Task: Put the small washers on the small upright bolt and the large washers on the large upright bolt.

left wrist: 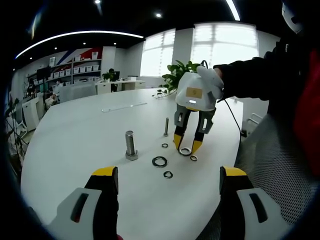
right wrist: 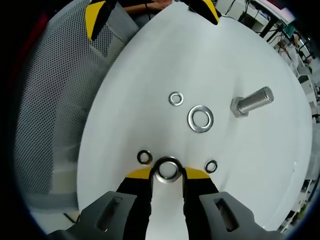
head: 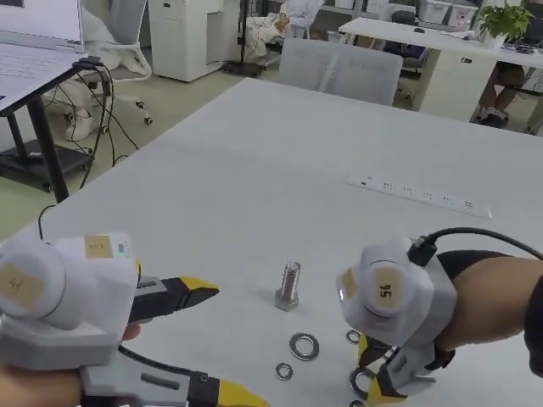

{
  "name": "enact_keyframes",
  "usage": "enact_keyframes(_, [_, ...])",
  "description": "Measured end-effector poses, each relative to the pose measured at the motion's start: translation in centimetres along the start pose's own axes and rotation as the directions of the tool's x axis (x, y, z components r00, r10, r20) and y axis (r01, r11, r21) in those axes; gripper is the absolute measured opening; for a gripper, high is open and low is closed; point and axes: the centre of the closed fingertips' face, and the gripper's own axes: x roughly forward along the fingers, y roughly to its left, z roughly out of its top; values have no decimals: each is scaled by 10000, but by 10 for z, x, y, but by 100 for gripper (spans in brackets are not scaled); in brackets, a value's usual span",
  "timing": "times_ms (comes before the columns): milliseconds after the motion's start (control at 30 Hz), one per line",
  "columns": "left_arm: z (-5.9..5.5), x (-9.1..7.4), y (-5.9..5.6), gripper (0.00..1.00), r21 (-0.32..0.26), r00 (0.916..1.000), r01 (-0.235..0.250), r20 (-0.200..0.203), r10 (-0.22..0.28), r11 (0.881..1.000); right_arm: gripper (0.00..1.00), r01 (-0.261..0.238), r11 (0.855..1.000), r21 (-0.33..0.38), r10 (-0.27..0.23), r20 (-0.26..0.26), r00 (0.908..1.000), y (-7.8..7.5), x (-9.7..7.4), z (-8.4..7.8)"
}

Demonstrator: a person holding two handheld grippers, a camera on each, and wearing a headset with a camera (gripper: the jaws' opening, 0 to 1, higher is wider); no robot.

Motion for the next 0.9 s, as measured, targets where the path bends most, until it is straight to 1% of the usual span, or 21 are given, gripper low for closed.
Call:
enact_keyframes(67, [1,0,0,83,-14,10000,6,41,-6,10000,24,66,10000,-35,-67,-95,9999,-1,-1,-3])
enact_keyframes(267, [1,-1,0,83,-58,9999,7,126,-6,10000,24,214,9997,120,-215,93,9997,-3,-10,0])
enact_keyframes(400, [1,-1,2,83,-18,9999,-42,153,43,10000,24,311,9993,209,-319,378,9988,-6,-19,7])
enact_keyframes(633, [1,-2,5,83,16,9997,-167,175,166,9999,24,586,9982,146,-593,563,9967,-13,-34,15])
enact_keyframes(767, [2,-2,10,83,43,9990,-361,271,360,9993,24,796,9968,99,-801,764,9939,-18,-45,21])
enact_keyframes(867, [1,-3,13,83,111,9983,-521,263,518,9986,24,958,9954,54,-960,859,9917,-23,-52,25])
enact_keyframes(900, [2,-3,14,83,86,9979,-557,324,554,9984,24,1038,9946,31,-1036,924,9903,-25,-55,27])
